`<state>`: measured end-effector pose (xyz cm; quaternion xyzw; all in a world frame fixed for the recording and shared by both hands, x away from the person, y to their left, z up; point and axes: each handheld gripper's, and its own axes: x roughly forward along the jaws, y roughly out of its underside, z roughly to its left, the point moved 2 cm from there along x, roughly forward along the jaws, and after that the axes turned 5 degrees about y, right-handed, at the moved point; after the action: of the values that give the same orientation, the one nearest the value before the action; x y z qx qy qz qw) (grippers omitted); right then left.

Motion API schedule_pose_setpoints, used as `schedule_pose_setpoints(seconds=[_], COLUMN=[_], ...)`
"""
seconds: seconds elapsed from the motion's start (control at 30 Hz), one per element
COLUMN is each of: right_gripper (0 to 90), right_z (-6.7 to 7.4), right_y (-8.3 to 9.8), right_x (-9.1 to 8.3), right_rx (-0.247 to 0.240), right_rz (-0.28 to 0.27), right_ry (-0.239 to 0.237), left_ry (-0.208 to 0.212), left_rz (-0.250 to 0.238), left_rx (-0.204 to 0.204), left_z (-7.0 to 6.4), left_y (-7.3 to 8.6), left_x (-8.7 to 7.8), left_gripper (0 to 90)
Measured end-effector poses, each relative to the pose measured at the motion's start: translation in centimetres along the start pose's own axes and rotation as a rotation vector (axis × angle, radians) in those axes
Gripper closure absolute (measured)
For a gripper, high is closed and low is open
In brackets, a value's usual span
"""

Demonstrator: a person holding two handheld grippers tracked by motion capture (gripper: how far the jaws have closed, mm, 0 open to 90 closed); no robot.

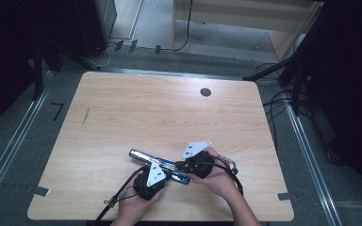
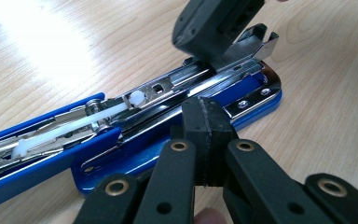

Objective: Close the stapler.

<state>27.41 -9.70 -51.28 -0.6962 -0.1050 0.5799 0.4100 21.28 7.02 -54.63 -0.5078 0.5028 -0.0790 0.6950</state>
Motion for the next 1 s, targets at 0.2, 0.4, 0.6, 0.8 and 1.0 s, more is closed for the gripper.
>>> schedule_pose_setpoints(seconds=[0.2,0.4,0.6,0.8,1.0], right_gripper=[90.0,90.0,90.0,90.0,90.0], right_z=[0.0,0.0,0.0,0.0,0.2], right_y=[0.1,0.1,-0.4,-1.3,-2.1], right_x=[-0.3,-0.4,-0.6,-0.4,0.4], right_rx=[-0.006,0.033,0.053,0.065,0.081], right_rz=[0.003,-0.028,-0.061,-0.091,-0.096], right_ry=[-0.001,0.005,0.020,0.027,0.026], left_ry=[0.001,0.011,0.011,-0.007,-0.043], left_rz=[0.003,-0.005,-0.007,0.010,0.012], left_rx=[0.002,-0.045,-0.086,-0.149,-0.195], left_z=[0.0,0.5,1.1,2.7,4.6], left_y=[0.0,0.2,0.4,1.0,1.5], left_x=[0.0,-0.3,-1.2,-2.2,-3.5], left_gripper=[90.0,90.0,90.0,90.0,90.0])
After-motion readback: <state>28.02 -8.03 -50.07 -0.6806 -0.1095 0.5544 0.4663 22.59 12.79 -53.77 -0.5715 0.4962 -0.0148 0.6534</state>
